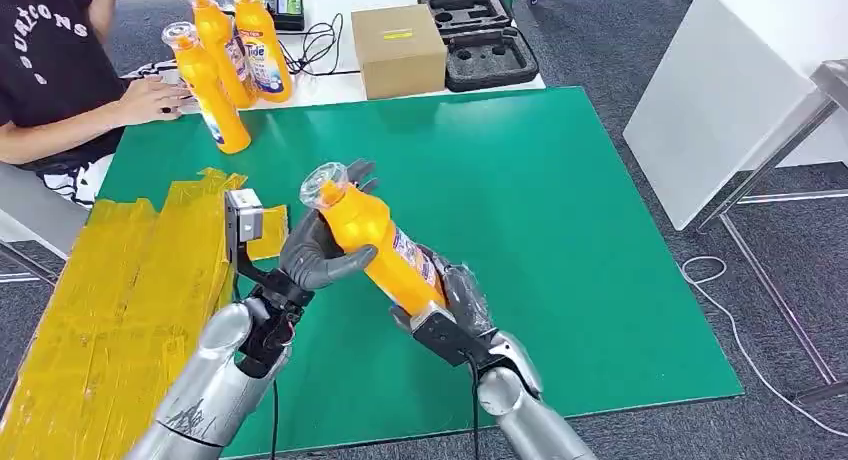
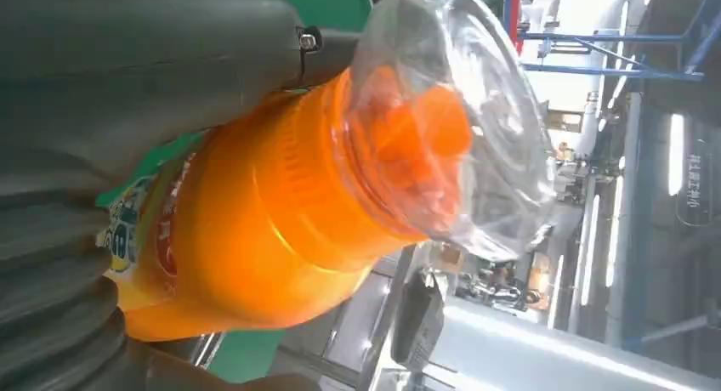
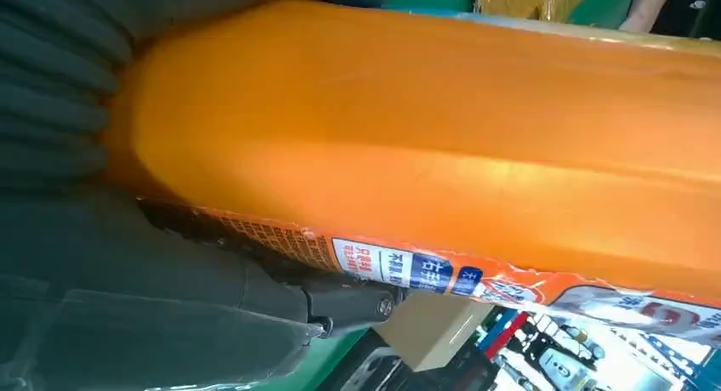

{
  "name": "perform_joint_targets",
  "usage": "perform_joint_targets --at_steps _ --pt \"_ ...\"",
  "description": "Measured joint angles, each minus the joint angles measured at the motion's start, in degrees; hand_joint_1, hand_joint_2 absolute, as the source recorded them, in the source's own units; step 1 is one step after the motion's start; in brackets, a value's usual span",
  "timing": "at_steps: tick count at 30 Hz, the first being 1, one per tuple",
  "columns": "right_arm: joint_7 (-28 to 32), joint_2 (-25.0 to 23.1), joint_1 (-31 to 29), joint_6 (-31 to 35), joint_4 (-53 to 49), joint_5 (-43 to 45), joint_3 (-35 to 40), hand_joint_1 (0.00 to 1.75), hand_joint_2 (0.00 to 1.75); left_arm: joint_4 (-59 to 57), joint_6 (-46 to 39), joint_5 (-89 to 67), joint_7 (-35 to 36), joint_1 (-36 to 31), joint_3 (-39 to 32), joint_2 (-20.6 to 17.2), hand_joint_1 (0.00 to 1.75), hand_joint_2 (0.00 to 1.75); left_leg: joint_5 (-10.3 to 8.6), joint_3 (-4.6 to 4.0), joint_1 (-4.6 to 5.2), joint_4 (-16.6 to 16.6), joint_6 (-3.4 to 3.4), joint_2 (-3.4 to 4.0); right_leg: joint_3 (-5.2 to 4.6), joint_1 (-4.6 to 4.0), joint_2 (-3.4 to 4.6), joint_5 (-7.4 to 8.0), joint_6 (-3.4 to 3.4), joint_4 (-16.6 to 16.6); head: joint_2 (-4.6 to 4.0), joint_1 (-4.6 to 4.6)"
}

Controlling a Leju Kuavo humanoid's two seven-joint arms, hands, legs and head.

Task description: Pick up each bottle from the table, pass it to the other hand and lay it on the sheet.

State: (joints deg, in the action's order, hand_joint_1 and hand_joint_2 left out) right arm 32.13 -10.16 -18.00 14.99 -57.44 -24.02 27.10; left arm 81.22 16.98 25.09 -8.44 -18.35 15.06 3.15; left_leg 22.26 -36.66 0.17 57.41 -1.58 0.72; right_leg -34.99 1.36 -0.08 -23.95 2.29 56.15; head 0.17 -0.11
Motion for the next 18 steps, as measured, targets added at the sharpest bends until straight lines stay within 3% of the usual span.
perform_joint_targets --at_steps 10,18 --pt "0.2 0.0 0.0 -0.7 0.0 0.6 0.3 1.75 1.75 -0.6 0.2 0.0 0.0 -0.2 0.0 0.0 0.0 1.75 0.0 0.0 0.0 0.0 0.0 0.0 0.0 0.0 0.0 0.0 0.0 0.0 0.0 0.0" --pt "3.1 1.4 0.6 -14.0 -1.9 5.2 1.2 1.75 1.75 -3.4 2.1 0.6 -0.5 -1.7 0.1 0.0 0.0 1.75 0.0 0.0 0.0 0.0 0.0 0.0 0.0 0.0 0.0 0.0 0.0 0.0 0.0 0.02"
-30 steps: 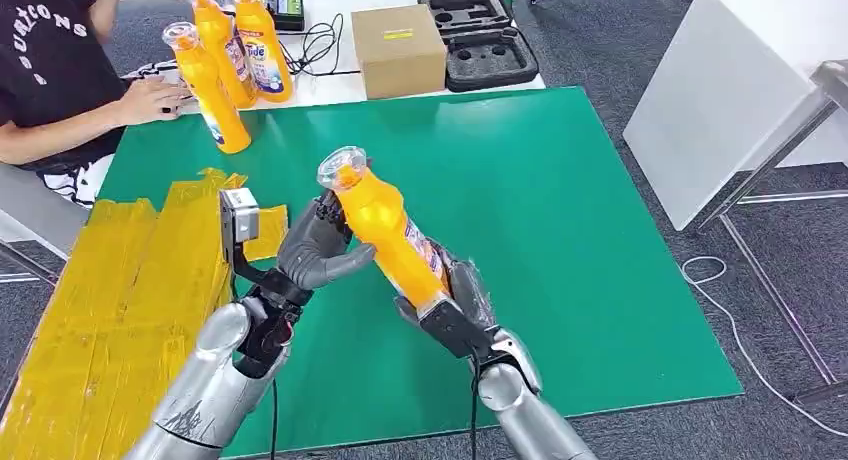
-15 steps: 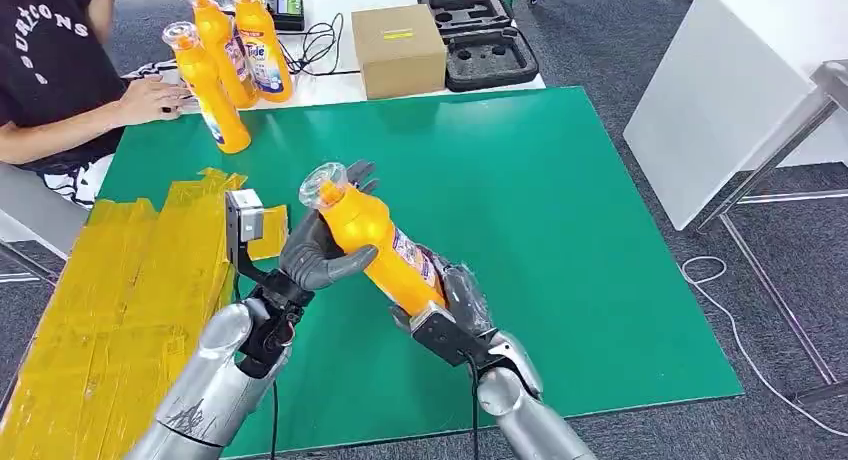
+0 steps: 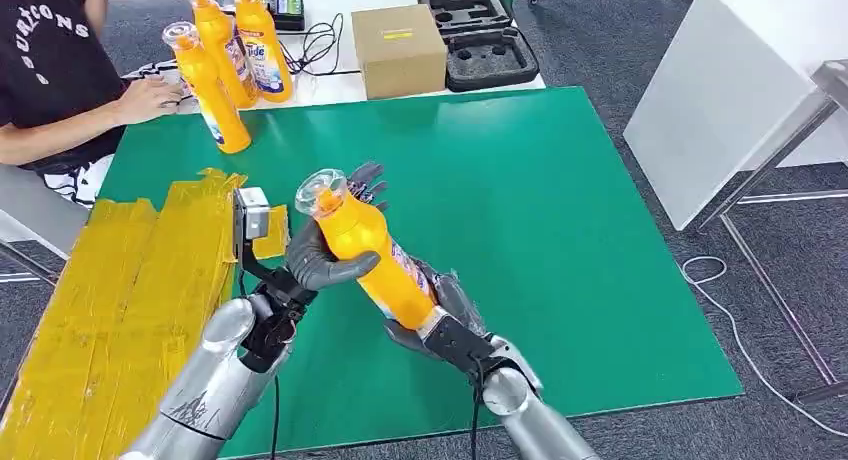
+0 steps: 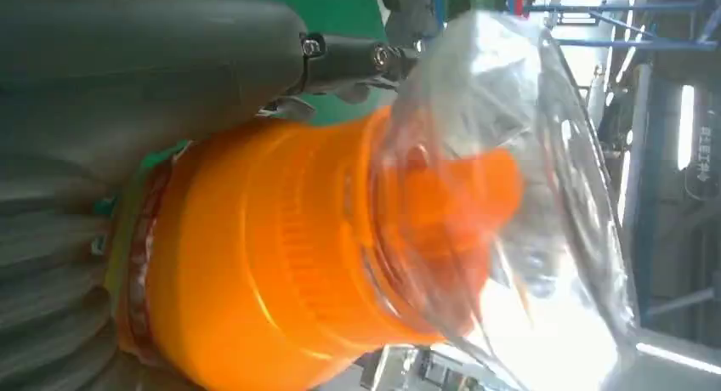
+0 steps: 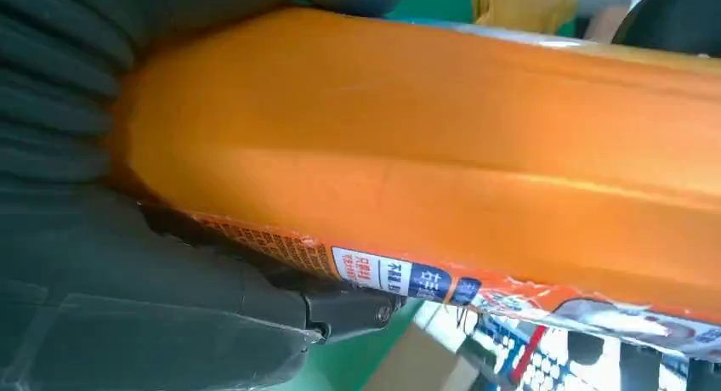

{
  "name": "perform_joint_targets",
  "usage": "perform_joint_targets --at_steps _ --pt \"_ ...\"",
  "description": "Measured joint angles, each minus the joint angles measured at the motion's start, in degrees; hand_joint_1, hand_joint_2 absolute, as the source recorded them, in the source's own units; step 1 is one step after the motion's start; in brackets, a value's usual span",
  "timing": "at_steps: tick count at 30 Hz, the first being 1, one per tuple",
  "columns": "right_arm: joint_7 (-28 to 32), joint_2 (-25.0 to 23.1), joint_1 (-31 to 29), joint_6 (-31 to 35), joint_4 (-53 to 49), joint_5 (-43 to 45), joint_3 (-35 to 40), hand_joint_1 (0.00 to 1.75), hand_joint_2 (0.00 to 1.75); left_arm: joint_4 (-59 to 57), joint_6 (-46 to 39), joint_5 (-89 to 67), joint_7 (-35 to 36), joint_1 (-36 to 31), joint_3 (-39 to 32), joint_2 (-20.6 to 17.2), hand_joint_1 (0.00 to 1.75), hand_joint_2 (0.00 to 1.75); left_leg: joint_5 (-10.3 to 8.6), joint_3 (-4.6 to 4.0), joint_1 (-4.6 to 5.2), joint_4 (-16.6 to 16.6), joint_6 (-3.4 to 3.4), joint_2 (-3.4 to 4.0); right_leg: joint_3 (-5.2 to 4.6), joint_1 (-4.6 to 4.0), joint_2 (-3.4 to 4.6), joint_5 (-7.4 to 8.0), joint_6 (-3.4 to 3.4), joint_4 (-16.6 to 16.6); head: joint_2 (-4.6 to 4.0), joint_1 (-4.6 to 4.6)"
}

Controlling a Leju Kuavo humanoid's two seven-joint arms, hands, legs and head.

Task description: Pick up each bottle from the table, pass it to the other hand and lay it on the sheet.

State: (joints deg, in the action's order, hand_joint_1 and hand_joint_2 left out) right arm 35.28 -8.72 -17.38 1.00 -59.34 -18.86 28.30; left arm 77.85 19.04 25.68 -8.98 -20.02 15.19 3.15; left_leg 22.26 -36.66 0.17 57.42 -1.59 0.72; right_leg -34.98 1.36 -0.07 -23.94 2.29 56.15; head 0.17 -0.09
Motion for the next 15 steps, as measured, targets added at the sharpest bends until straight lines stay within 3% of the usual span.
perform_joint_targets --at_steps 13,15 --pt "1.0 1.5 0.6 -13.5 -0.2 8.0 -1.0 1.75 1.75 -1.9 0.7 0.7 -0.8 -0.7 1.5 0.4 0.02 1.75 0.0 0.0 0.0 0.0 0.0 0.0 0.01 0.0 0.0 0.0 0.0 0.0 0.0 -0.02" --pt "1.1 1.5 0.6 -13.5 -0.2 7.7 -1.3 1.75 1.75 -2.0 0.7 0.7 -0.9 -0.7 1.5 0.5 1.59 1.75 0.0 0.0 0.0 0.0 0.0 0.0 0.01 0.0 0.0 0.0 0.0 0.0 0.0 -0.02"
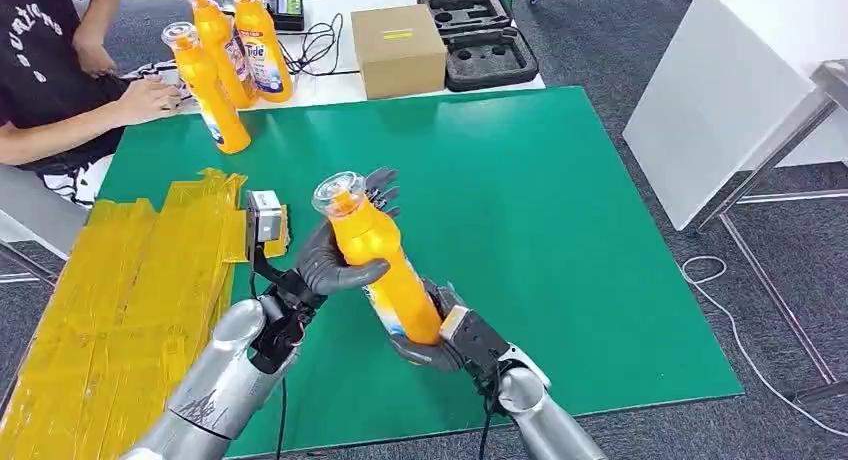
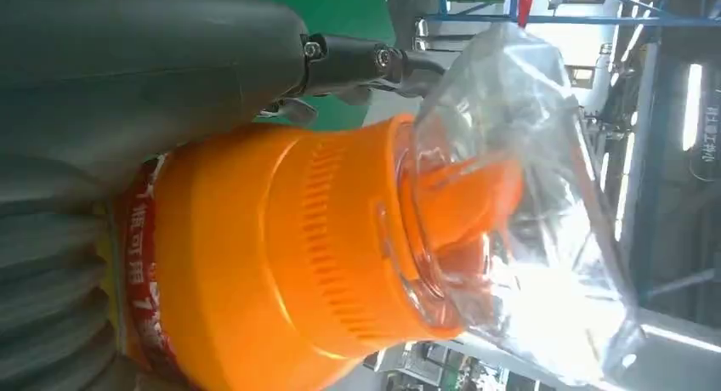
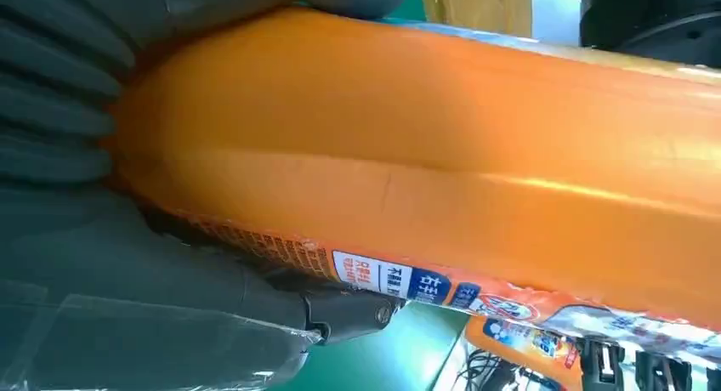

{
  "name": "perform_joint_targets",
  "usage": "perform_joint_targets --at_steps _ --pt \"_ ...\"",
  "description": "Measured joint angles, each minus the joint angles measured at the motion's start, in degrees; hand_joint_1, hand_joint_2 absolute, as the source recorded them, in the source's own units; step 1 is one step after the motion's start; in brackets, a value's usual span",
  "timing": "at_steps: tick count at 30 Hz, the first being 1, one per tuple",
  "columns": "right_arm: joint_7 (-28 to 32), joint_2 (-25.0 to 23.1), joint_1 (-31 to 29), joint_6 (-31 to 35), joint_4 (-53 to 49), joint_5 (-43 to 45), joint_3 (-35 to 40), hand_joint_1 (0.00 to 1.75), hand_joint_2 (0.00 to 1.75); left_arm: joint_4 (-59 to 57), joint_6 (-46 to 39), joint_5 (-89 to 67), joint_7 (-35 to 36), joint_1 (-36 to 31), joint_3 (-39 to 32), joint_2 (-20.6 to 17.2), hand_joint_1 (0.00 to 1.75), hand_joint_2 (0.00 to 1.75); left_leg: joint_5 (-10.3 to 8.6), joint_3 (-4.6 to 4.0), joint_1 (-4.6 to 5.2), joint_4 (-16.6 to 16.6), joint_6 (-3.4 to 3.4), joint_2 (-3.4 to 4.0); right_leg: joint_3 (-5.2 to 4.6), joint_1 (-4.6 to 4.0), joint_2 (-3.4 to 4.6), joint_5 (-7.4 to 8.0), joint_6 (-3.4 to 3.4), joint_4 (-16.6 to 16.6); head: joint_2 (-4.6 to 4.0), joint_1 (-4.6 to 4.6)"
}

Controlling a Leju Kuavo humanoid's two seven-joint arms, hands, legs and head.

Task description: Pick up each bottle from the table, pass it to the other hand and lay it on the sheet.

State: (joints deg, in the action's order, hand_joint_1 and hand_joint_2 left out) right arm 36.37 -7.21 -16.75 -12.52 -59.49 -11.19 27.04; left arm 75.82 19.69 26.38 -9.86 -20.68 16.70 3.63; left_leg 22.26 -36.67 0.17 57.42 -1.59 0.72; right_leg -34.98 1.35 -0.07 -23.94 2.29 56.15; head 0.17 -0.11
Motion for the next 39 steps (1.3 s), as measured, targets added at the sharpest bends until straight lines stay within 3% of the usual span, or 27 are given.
perform_joint_targets --at_steps 1,5,23,24,25,31,32,39 --pt "0.0 0.0 0.0 0.0 0.0 -0.2 -0.1 1.75 1.75 -0.1 0.0 0.0 0.0 0.0 0.0 0.0 1.71 1.75 0.0 0.0 0.0 0.0 0.0 0.0 0.0 0.0 0.0 0.0 0.0 0.0 0.0 0.02" --pt "0.0 0.0 0.0 0.2 0.2 -0.8 -0.4 1.75 1.75 -0.2 -0.1 0.0 -0.1 0.2 0.0 0.0 1.75 1.75 0.0 -0.01 0.0 0.0 0.0 -0.01 0.0 0.0 -0.01 0.0 0.0 0.0 0.0 0.0" --pt "0.0 -0.3 -0.1 1.8 1.0 -2.1 -0.8 1.75 1.75 -0.2 -0.7 -0.7 -0.8 0.5 -0.2 0.0 1.75 1.75 0.0 -0.02 0.0 0.0 0.0 -0.01 0.01 0.0 -0.01 0.0 0.0 0.0 0.0 0.0" --pt "0.1 -0.3 -0.1 2.0 1.0 -2.4 -0.8 1.62 1.75 -0.2 -0.7 -0.7 -0.8 0.5 -0.2 0.0 1.75 1.75 0.0 -0.03 0.0 0.0 0.0 -0.01 0.01 0.0 -0.01 0.0 0.0 0.0 0.0 0.02" --pt "0.0 -0.4 -0.1 2.5 1.0 -2.8 -0.8 0.1 1.75 -0.2 -0.7 -0.8 -0.9 0.5 -0.3 0.0 1.75 1.75 0.0 -0.03 0.0 0.0 0.0 -0.01 0.01 0.0 -0.01 0.0 0.0 0.0 0.0 0.0" --pt "-0.7 -0.5 0.4 6.2 -1.0 -5.1 -0.8 0.1 1.75 0.4 -1.3 -2.4 -2.2 0.7 -1.2 0.0 1.75 1.75 0.0 -0.02 0.0 0.0 0.0 0.0 -0.01 0.0 0.0 0.0 0.0 0.0 0.02 0.0" --pt "-0.8 -0.5 0.5 6.4 -1.6 -5.2 -0.8 0.0 1.75 0.5 -1.4 -2.6 -2.2 0.7 -1.6 0.0 1.75 1.75 0.0 -0.02 0.0 0.0 0.0 -0.01 0.0 0.0 -0.01 0.0 0.0 0.0 0.0 0.02" --pt "-1.2 -0.2 1.6 6.9 -5.2 -5.3 -0.9 0.0 1.75 1.7 -1.9 -4.8 -3.5 1.1 -2.6 -0.2 1.75 1.75 0.0 -0.02 -0.01 0.0 0.0 -0.01 -0.01 0.0 -0.01 0.0 0.0 0.0 0.0 0.0"
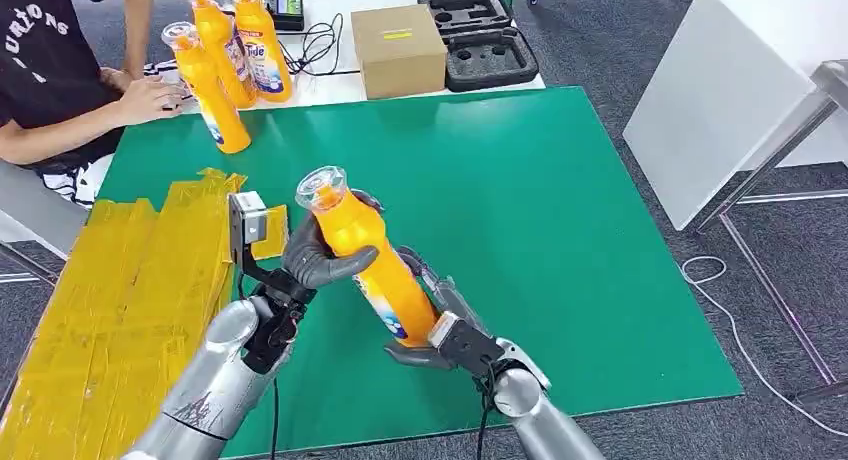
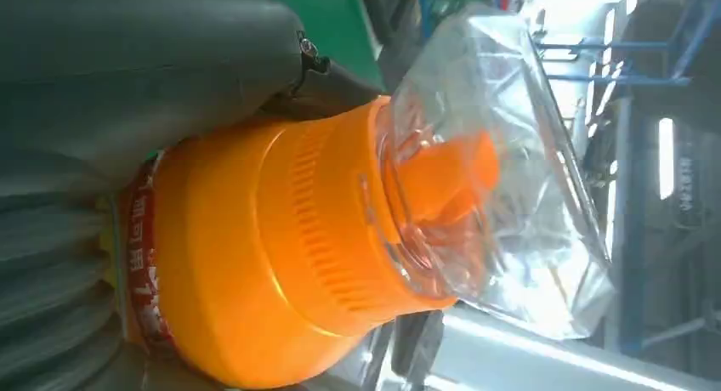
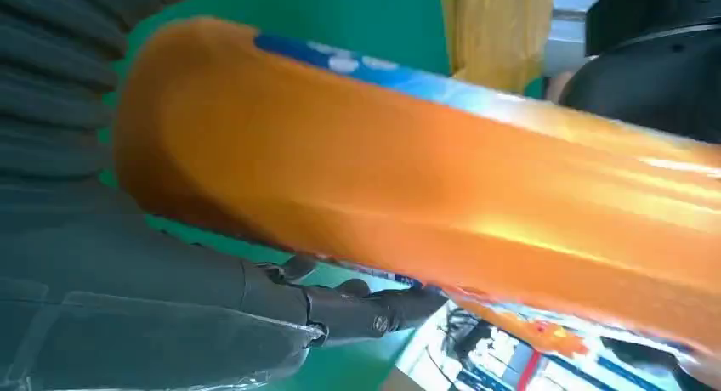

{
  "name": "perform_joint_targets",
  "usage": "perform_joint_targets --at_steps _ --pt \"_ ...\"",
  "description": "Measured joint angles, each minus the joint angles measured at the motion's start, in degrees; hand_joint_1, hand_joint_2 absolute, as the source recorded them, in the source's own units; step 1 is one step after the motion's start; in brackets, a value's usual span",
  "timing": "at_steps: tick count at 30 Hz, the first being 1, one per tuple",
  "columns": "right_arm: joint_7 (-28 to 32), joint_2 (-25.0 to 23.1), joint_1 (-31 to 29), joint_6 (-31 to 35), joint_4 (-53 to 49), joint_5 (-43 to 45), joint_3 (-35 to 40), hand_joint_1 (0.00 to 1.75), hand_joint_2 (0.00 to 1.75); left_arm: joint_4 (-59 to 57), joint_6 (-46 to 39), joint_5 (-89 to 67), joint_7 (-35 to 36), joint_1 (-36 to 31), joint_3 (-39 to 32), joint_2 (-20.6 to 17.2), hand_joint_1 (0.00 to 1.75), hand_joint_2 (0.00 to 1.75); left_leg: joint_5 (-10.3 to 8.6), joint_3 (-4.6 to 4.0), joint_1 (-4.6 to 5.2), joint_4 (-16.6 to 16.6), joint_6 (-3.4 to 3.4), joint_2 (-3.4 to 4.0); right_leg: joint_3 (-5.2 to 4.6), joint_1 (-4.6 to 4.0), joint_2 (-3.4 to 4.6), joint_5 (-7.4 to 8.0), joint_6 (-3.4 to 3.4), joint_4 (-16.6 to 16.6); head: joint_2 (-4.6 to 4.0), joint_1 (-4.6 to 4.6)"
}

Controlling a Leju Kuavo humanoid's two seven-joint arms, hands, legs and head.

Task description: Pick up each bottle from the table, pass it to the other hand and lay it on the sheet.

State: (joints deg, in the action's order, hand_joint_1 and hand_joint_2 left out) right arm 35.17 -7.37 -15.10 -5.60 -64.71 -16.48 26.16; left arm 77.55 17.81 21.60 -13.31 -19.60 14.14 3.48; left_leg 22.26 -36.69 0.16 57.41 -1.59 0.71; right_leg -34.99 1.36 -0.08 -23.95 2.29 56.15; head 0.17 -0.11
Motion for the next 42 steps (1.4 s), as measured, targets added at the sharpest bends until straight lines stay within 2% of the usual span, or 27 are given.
perform_joint_targets --at_steps 5,10,15,22,29,33,42 --pt "-1.2 2.1 3.6 0.0 -9.1 2.3 -1.2 0.0 1.75 3.0 0.1 -8.2 -1.3 0.1 -1.9 -0.6 1.75 1.75 0.01 -0.01 0.0 0.0 0.0 -0.02 0.0 0.0 -0.02 -0.01 0.0 0.0 0.0 0.02" --pt "-1.9 4.9 7.9 -2.8 -18.9 7.6 -4.3 0.0 1.75 5.4 0.1 -13.2 -2.3 -0.3 -3.4 -1.7 1.75 1.75 0.02 -0.01 0.01 0.0 0.01 -0.02 -0.01 0.0 0.0 -0.01 0.0 0.0 0.0 0.02" --pt "-1.6 6.2 10.7 -5.9 -24.7 11.0 -6.3 0.0 1.75 6.6 -0.3 -18.0 -3.8 -0.9 -3.7 -2.5 1.75 1.75 0.01 0.01 0.0 0.0 0.01 -0.02 0.0 -0.01 -0.01 -0.01 0.0 0.0 0.0 0.02" --pt "-3.3 6.8 17.7 -9.4 -35.5 11.6 -14.2 0.0 1.75 9.3 -8.1 -32.2 -4.5 -1.6 -8.1 -4.0 1.75 1.75 0.04 0.0 0.0 0.0 0.03 -0.02 -0.01 -0.01 0.0 -0.02 -0.01 0.0 0.0 0.0" --pt "-5.0 5.3 20.0 -9.1 -41.2 10.1 -21.7 0.0 1.75 12.2 -15.9 -49.2 -4.0 -2.0 -11.1 -5.4 1.75 1.75 0.03 0.0 0.0 0.0 0.03 -0.02 0.0 0.0 -0.01 -0.02 -0.02 0.0 0.0 0.0" --pt "-6.6 4.7 20.3 -9.5 -43.2 13.2 -24.6 0.0 1.75 12.9 -17.4 -59.9 -2.5 -1.9 -10.7 -6.3 1.75 1.75 0.03 0.0 0.0 0.0 0.02 -0.01 0.0 0.0 0.01 -0.01 -0.01 0.0 0.0 0.02" --pt "-7.5 4.1 20.4 -9.8 -44.4 13.9 -26.3 0.0 1.75 13.2 -17.8 -62.9 -1.7 -1.8 -10.5 -6.7 1.75 1.75 0.03 0.0 0.0 0.0 0.03 -0.01 0.0 0.0 0.0 -0.01 -0.01 0.0 0.0 0.0"
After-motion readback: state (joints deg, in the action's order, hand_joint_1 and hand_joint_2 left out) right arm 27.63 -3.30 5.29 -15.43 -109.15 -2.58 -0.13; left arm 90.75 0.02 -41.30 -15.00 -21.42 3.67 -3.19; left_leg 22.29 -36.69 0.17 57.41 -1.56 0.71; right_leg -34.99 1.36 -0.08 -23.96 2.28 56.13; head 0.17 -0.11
